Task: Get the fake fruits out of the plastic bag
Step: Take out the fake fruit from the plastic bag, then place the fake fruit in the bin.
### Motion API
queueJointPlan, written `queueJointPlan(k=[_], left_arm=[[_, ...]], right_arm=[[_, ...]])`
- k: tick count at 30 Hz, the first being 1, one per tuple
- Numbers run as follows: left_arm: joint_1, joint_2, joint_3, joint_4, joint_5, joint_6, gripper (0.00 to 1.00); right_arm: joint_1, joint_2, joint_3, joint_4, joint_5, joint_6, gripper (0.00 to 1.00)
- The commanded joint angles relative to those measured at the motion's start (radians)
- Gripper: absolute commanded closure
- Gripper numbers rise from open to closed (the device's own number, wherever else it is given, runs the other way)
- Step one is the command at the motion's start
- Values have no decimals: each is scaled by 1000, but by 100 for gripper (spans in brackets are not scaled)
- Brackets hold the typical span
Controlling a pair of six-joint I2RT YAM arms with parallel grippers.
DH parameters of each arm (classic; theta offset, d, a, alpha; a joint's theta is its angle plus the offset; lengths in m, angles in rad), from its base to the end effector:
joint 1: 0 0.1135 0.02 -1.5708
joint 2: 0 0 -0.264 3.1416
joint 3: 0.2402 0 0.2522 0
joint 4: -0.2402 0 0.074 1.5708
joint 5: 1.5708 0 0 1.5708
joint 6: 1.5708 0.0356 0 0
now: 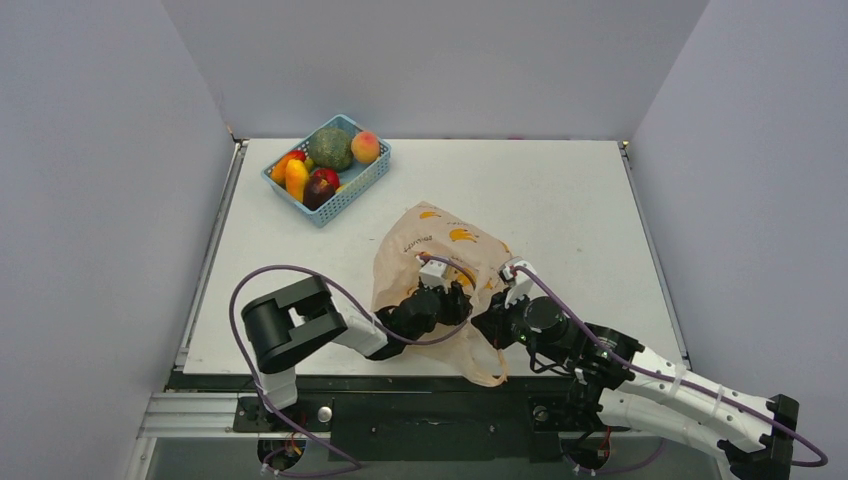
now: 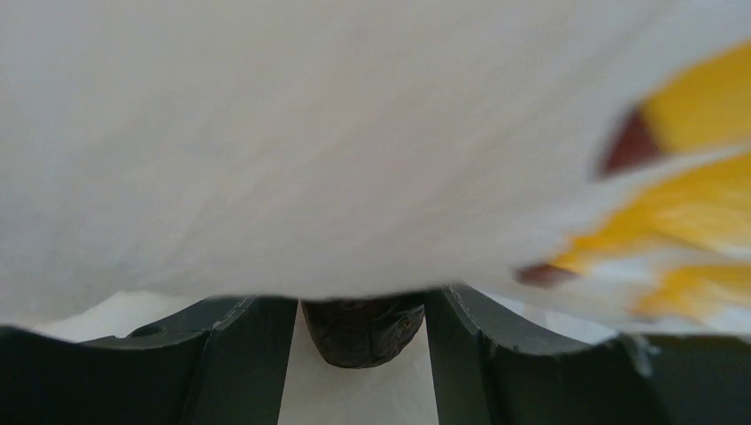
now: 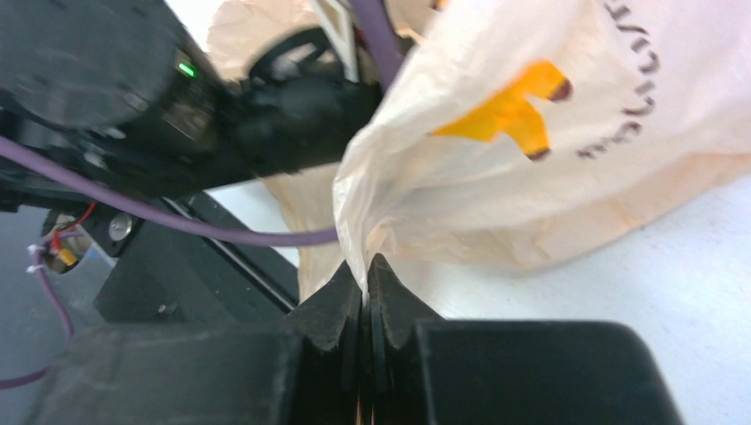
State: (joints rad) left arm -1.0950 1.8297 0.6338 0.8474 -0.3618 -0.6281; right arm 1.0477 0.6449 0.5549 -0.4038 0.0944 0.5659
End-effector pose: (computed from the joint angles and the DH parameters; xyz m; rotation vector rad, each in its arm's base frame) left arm 0.1642 -0.2911 0.1261 0.2097 1.9710 -0.8111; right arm 0.0802 0.1324 0.2581 -0.4616 2.1376 0.8715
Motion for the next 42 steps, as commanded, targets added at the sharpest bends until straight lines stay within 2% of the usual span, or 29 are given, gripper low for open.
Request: queueJointPlan(k=[1, 4, 6, 12, 15, 20, 23, 25, 29, 32, 35, 37, 38, 42], left_arm=[[60, -167, -25, -103, 146, -4, 88], [99, -282, -45, -168, 232, -27, 98], [113, -348, -60, -208, 254, -35, 100], [139, -501, -60, -361, 355, -36, 100], [150, -581, -76, -458, 420, -30, 100], [217, -857, -81, -638, 496, -26, 100], [278, -1058, -11, -846, 486, 19, 100], [331, -1162, 45, -958, 424, 69, 99], [401, -1266, 142, -1104, 187, 199, 96], [436, -1252, 168, -1103, 28, 276, 94], [474, -1154, 181, -1034, -33, 327, 93], [538, -1064, 184, -934, -20, 351, 93], [562, -992, 176, -835, -13, 350, 93], [738, -735, 190, -593, 92, 244, 93]], right_arm=[[-3, -6, 2, -38, 114, 23, 100], [-2, 11, -11, -22, 144, 28, 100], [-2, 27, -16, -7, 153, 32, 100], [-1, 55, -9, 26, 197, 39, 100], [-1, 71, 18, 21, 296, 48, 100], [-34, 121, 66, -10, 531, 82, 100], [-96, 165, 81, -4, 516, 74, 100], [-131, 176, 77, 20, 470, 56, 100], [-146, 171, 53, 69, 421, 29, 100], [-149, 152, 32, 86, 401, 12, 100], [-152, 129, 9, 83, 402, 5, 100], [-155, 110, 0, 82, 396, 6, 100], [-155, 97, -12, 85, 393, 7, 100], [-162, 81, -25, 96, 378, 9, 100]])
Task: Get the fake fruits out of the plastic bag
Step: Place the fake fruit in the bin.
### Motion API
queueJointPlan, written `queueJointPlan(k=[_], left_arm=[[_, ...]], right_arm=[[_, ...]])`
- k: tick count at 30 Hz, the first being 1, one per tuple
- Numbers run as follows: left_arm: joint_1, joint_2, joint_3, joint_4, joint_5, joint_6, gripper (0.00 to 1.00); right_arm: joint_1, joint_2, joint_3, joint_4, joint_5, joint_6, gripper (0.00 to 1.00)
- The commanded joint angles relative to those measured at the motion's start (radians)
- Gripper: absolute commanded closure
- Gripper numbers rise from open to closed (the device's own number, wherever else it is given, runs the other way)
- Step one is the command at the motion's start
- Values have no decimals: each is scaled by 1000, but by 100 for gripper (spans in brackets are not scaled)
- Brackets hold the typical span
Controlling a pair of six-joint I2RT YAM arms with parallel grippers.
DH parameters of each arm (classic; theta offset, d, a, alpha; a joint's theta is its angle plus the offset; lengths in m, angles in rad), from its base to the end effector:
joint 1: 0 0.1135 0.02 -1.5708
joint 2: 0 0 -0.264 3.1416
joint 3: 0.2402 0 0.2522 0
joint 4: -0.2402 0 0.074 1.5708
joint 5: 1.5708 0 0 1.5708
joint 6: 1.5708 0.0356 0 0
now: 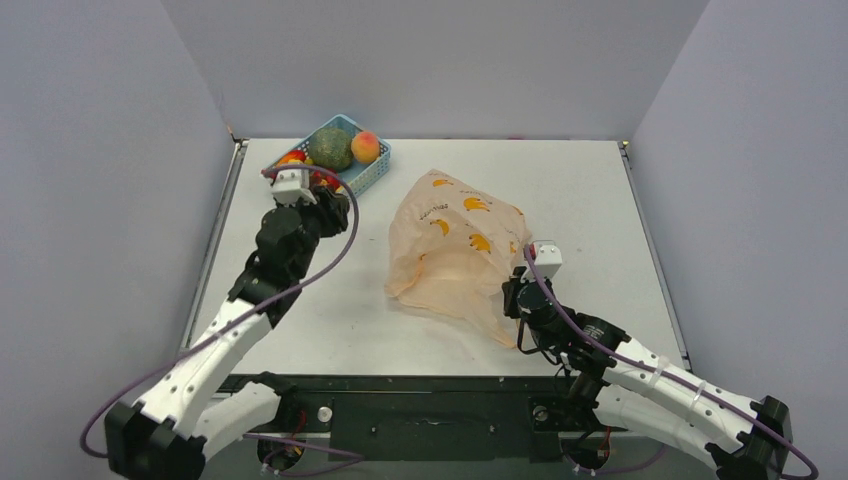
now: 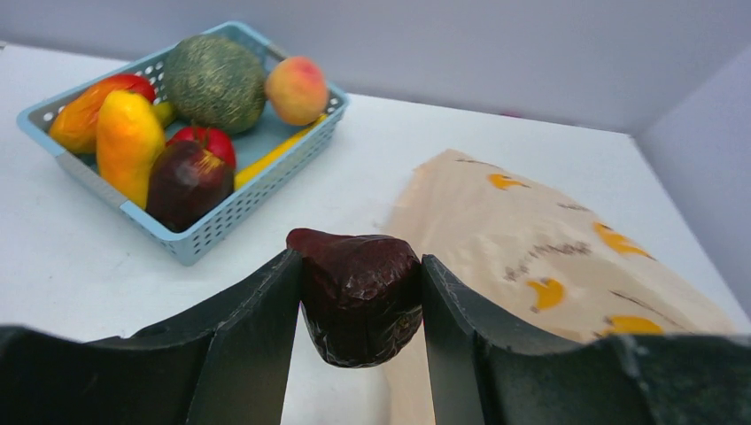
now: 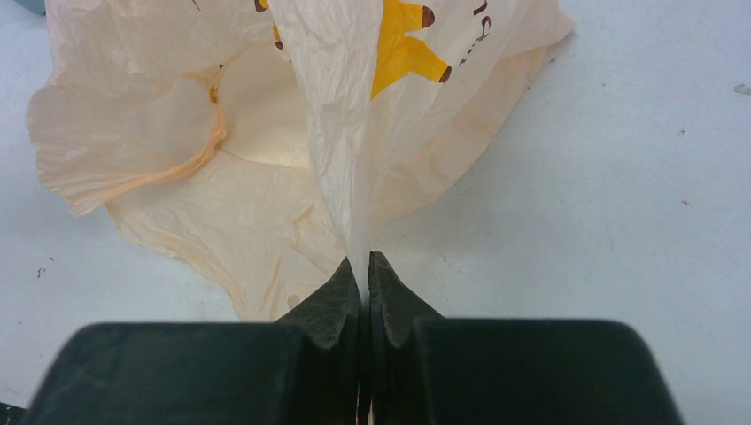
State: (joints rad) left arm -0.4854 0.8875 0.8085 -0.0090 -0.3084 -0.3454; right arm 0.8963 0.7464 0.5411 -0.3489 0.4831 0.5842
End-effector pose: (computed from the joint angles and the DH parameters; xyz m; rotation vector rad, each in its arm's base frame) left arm 0.1906 -0.0883 0.3492 -0.1189 1.6639 -0.3754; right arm 0.1178 0.1209 0.2460 -0.0408 2.0794 0.3995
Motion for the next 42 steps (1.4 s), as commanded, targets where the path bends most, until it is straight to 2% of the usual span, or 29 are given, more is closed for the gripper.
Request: queueJointPlan(k=[1, 4, 7, 10, 15, 21, 22, 24, 25, 28, 32, 35, 39, 42], left_arm=[[175, 252, 25, 324, 63, -65, 93], [225, 479, 116, 406, 84, -55, 93], [255, 630, 237, 461, 127, -31, 91], [265, 788, 344, 458, 146, -17, 85], [279, 959, 538, 384, 176, -5, 77], [315, 1097, 676, 297, 208, 0, 68], [322, 1104, 689, 285, 209, 7, 67], [326, 1117, 727, 223, 193, 22, 55], [327, 1116, 729, 212, 182, 27, 44], [328, 1106, 734, 158, 143, 55, 31], [332, 1086, 752, 92, 140, 79, 28], [340, 1026, 737, 61, 170, 42, 28], [341, 887, 632, 82, 287, -72, 28], [341, 734, 467, 146, 419, -181, 30]], right_arm=[[-11, -22, -9, 36, -15, -11, 100], [-13, -38, -9, 30, -23, -14, 100], [-17, -61, -21, 35, -43, -11, 100], [-22, -65, -43, 43, -56, -6, 100], [-29, -55, -53, 47, -60, -6, 100], [-40, -83, -56, 38, -71, -10, 100], [-43, -87, -56, 36, -73, -10, 100], [-47, -86, -57, 35, -77, -11, 100], [-49, -86, -57, 35, -79, -11, 100], [-53, -79, -54, 34, -82, -9, 100], [-55, -74, -45, 34, -92, -3, 100], [-56, -73, -45, 33, -102, 14, 100], [-56, -67, -38, 33, -107, 44, 100], [-57, -56, -21, 27, -108, 64, 100]])
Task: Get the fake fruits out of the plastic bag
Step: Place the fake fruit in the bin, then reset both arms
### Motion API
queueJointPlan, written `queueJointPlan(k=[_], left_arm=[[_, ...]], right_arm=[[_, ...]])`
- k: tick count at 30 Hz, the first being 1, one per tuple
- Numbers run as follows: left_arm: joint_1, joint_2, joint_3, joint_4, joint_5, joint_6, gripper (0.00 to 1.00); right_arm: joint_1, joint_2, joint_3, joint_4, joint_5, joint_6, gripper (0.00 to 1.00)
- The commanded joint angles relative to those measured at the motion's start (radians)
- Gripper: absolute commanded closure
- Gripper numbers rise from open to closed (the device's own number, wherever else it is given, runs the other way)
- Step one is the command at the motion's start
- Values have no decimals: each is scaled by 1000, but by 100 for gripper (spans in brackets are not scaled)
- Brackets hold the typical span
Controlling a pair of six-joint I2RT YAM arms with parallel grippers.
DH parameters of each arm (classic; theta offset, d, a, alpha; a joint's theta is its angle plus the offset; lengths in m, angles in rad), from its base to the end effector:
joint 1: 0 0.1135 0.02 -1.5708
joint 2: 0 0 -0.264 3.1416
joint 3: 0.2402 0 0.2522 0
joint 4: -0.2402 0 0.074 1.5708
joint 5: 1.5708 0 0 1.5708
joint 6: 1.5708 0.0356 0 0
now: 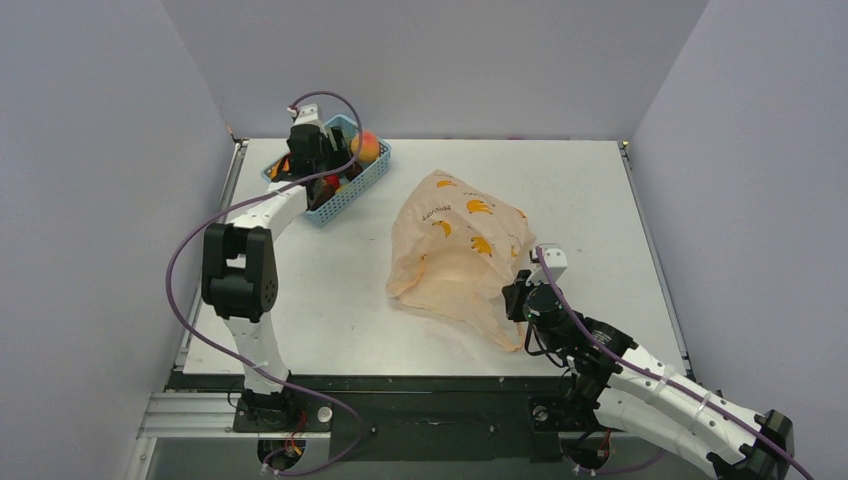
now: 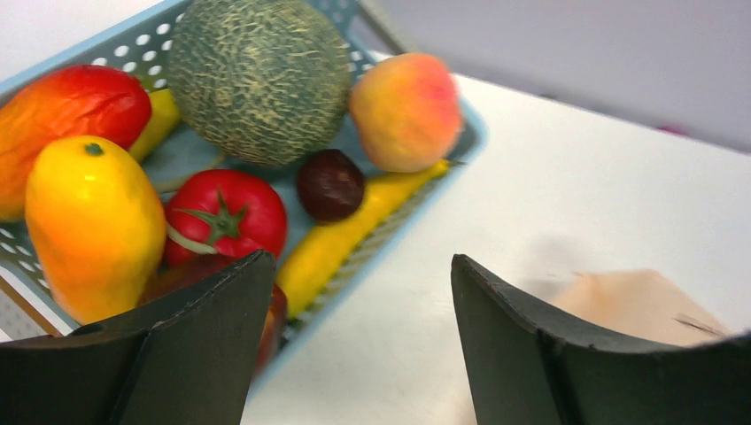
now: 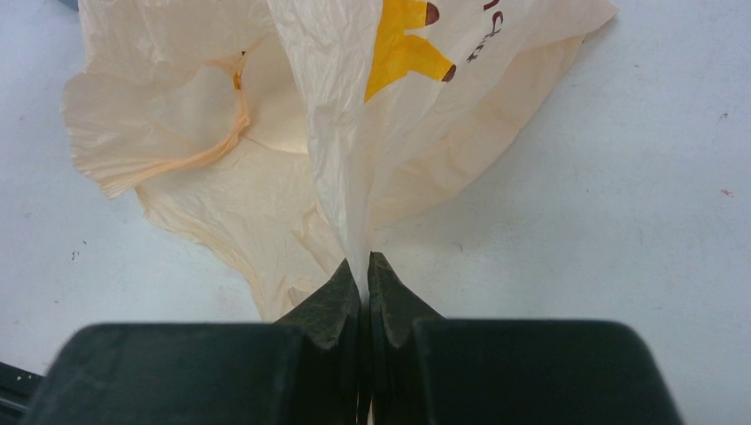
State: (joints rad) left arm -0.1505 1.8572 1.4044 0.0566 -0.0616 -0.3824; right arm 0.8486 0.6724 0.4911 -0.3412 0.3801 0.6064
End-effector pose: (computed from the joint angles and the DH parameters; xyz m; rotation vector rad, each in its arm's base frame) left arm 0.4375 -0.0641 0.2713 -0.2690 1.9590 -0.2878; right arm 0.1144 0.1098 0.2394 -0.0216 2.0907 0.5003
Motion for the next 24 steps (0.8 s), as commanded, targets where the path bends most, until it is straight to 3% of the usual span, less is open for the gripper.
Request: queueJointPlan(k=[1, 3, 6, 11, 15, 20, 24], left_arm=[[5, -270, -171, 99, 220, -189, 31], [8, -388, -355, 154, 286, -244, 30], [17, -581, -515, 192, 387, -303, 29], [22, -837, -759, 117, 526, -355, 29], [24, -1104, -903, -3, 526, -371, 28], [25, -1391, -934, -169, 462, -332, 22], [25, -1417, -842, -328, 427, -246, 21]], right_arm=[[-10, 19, 32, 12, -8, 52, 100], [-12, 16, 43, 0, -8, 67, 100], [-18, 6, 59, -31, 24, 88, 100], [-45, 6, 124, -175, 245, 172, 100], [-123, 6, 204, -334, 419, 266, 100], [-276, -55, 271, -404, 456, 252, 100], [-330, -105, 331, -430, 490, 187, 100]])
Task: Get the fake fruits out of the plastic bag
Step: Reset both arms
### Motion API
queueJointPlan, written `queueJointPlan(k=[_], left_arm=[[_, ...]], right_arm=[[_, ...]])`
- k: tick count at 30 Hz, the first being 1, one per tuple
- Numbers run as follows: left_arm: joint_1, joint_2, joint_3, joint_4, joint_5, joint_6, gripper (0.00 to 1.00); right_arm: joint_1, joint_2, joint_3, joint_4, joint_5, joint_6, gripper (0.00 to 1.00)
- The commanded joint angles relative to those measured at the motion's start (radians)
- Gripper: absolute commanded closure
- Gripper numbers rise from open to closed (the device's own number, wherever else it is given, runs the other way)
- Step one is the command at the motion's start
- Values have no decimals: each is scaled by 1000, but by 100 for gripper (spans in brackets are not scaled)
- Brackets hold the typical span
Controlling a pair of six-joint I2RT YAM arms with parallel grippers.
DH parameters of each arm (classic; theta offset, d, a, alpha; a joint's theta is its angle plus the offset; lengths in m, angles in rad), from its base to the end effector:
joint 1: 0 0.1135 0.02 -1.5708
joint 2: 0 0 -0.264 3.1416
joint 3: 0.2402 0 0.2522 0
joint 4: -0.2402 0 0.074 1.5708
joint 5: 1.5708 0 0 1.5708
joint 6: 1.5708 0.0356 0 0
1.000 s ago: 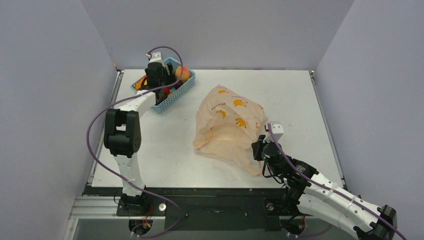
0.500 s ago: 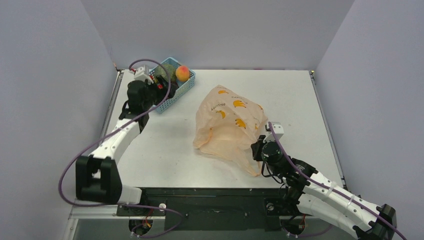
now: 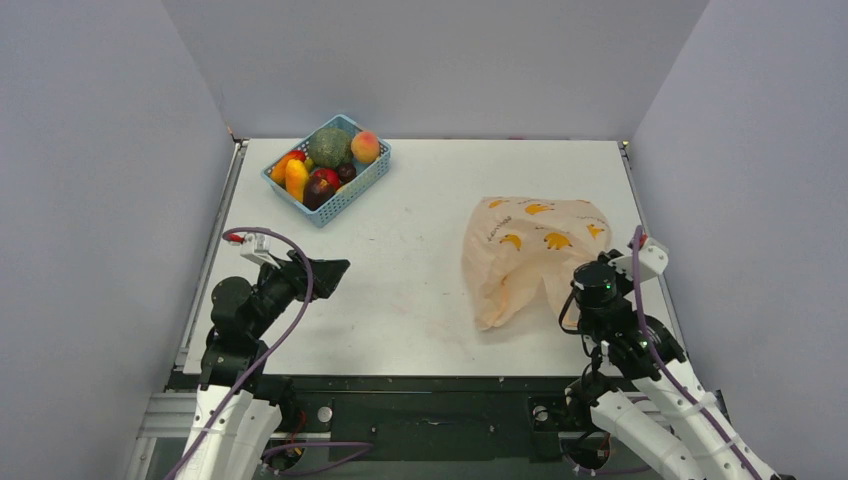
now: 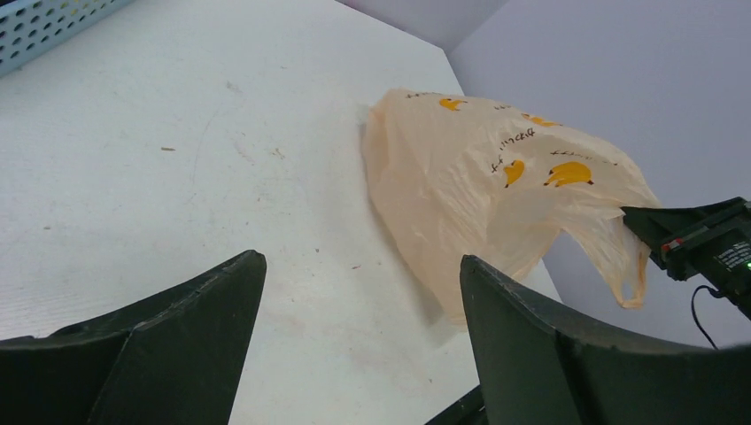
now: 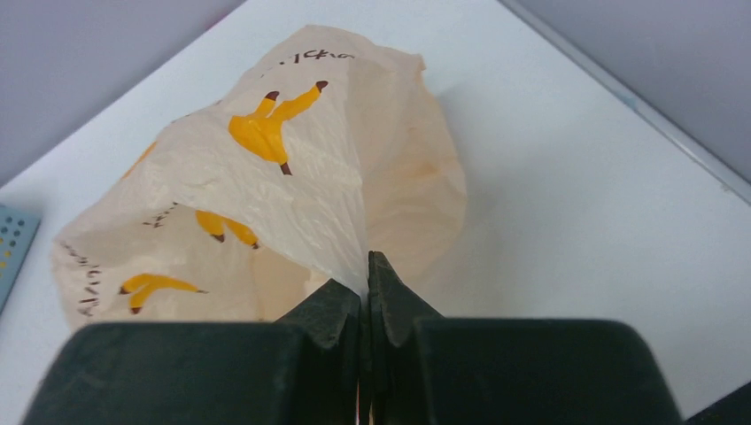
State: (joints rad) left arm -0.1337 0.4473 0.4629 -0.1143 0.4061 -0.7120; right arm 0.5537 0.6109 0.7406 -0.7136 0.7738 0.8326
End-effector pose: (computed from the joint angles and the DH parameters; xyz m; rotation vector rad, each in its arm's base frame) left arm 0.1291 -0.0316 0.2810 -0.1837 1.7469 -0.9661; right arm 0.1167 0.0429 0.3013 0.6874 1.8532 0.0584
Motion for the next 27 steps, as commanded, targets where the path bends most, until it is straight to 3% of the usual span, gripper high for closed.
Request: queueJointPlan(k=[1, 2, 7, 12, 20, 27], left_arm=[[8, 2, 114, -172, -41, 93, 21], [9, 6, 137, -193, -42, 103, 21], [9, 1, 177, -199, -30, 117, 22], [8, 0, 221, -208, -20, 116, 21], [8, 1, 412, -320, -68, 167, 21], [8, -52, 597, -366, -226, 224, 20]], right_arm=[[-44, -45, 92, -65, 102, -52, 99], [-46, -46, 113, -81, 100, -78, 95], [-48, -76, 166, -112, -5, -175, 46], [-49, -127, 216, -157, -92, -237, 27], [-48, -166, 390, -197, -159, -357, 23], [-48, -207, 508, -180, -183, -450, 20]])
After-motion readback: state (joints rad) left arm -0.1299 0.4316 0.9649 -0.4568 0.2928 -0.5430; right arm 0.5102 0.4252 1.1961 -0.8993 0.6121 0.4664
